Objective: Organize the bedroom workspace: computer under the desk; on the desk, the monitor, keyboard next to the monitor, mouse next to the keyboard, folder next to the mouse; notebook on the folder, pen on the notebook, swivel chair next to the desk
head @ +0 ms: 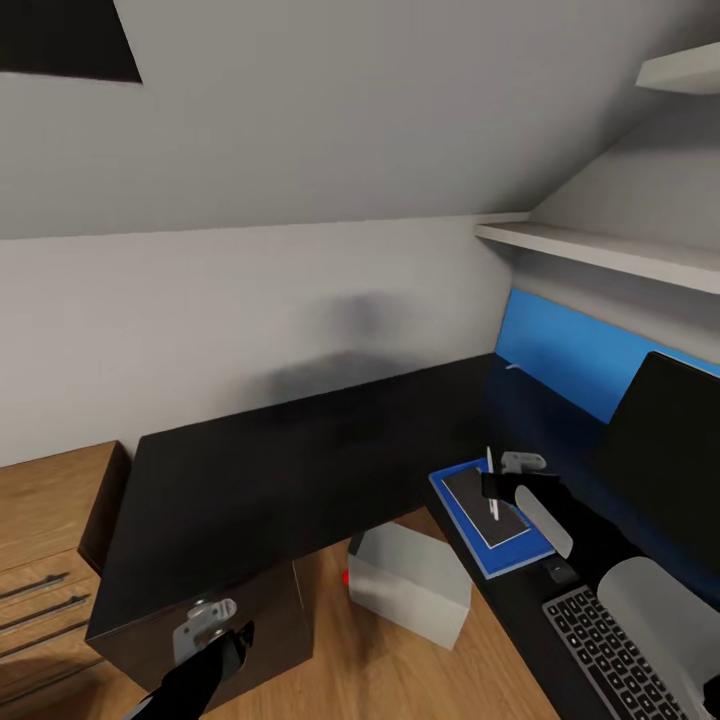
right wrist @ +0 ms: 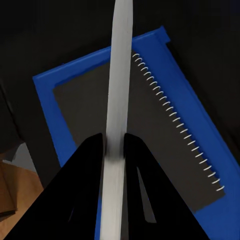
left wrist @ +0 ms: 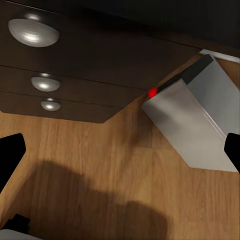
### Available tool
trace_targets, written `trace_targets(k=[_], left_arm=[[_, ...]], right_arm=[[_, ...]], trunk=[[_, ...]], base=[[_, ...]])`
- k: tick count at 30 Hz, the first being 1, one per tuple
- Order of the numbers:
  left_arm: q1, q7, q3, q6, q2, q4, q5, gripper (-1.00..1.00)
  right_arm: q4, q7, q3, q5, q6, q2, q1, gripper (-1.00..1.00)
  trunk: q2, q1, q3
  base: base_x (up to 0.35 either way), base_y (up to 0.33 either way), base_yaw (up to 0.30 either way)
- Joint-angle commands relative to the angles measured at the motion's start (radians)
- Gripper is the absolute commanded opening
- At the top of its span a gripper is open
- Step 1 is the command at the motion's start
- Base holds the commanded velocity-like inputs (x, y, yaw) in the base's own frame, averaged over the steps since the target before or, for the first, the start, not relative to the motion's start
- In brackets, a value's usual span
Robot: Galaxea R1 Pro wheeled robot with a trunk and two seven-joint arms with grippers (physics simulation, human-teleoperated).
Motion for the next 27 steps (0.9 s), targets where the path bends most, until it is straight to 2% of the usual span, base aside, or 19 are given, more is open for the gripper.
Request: trace_targets(k=[1,27], left_arm=[[-0.001,0.007,-0.001,0.003,0.001,-0.002,0.003,1.0],[-0.001,0.009,-0.001,0.003,0.001,-0.001,0.003,1.0]], right_arm=[[-0.001,-0.008,0.005,-0.008,-0.001,0.0,-0.001,-1.0],[0.002,-0.008,0.004,0.024,-0.01,0.003,-0.001,-1.0]], trunk=[[-0.009,0.004,-0.005],[-0.191,0.104,-0.086]], base=[[0.002,0.0,0.0],[0.0,0.0,0.0]])
